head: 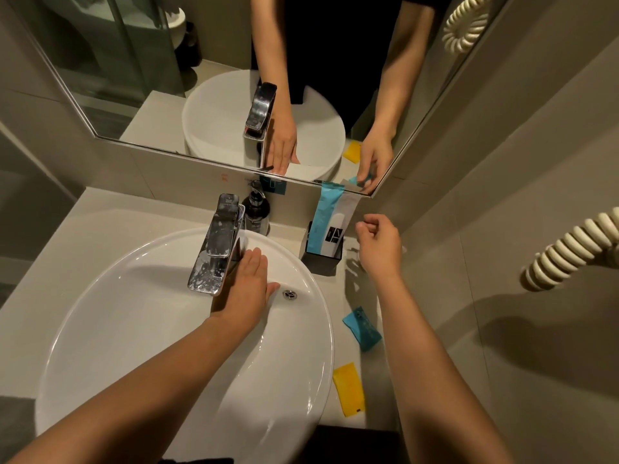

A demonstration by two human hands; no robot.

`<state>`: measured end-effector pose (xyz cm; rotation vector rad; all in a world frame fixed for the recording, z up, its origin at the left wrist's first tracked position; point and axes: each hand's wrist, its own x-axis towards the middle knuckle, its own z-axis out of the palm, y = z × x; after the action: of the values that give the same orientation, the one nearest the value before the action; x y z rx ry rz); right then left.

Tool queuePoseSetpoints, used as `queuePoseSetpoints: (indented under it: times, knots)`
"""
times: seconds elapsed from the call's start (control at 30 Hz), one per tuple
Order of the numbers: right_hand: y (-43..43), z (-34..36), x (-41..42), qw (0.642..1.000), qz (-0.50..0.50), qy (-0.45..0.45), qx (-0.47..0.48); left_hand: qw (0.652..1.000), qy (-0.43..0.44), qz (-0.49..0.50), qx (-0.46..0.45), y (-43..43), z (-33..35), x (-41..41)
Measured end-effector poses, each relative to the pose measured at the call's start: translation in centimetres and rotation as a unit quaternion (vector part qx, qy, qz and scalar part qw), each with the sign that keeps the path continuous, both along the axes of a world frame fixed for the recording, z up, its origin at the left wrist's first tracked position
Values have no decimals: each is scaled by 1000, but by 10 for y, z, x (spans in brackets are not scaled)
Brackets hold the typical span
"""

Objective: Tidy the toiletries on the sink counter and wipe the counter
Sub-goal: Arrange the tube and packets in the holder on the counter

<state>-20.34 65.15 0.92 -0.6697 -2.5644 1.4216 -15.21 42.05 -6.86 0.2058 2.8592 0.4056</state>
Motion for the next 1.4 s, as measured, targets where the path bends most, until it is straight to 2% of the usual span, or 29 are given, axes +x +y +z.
queuePoseSetpoints:
  times: [0.1, 0.17, 0.27, 0.33, 0.6, 0.77, 0.87, 0.97, 1.1, 1.23, 1.4]
  knots:
    - [20, -17, 35, 998, -20, -26, 53, 1000, 13, -10, -18, 0, 2, 0]
    - [33, -37, 63, 989, -16, -113, 97, 1000, 9, -2, 2, 1, 4, 0]
    - [46, -68, 96, 955, 24, -270, 117, 1000, 6, 3, 4, 2, 4, 0]
    - [44, -79, 110, 939, 56, -312, 132, 1000, 6, 3, 1, 2, 4, 0]
    - [39, -77, 115, 943, 98, -294, 126, 1000, -3, 11, 5, 2, 7, 0]
    - [28, -30, 93, 989, 33, -142, 20, 1000, -5, 6, -5, 2, 6, -1]
    - [13, -2, 67, 998, 34, -45, 22, 1000, -7, 7, -3, 2, 5, -1]
    - [-5, 14, 43, 996, 70, -9, 54, 1000, -1, 0, -6, 1, 3, -2]
    - [-24, 14, 20, 983, 130, -16, 127, 1000, -6, 2, 4, 1, 3, -1]
    - [-35, 4, 3, 962, 172, -74, 199, 1000, -2, -4, -18, 1, 3, -1]
    - [-30, 1, -10, 936, 182, -110, 280, 1000, -3, -10, -26, 2, 7, -1]
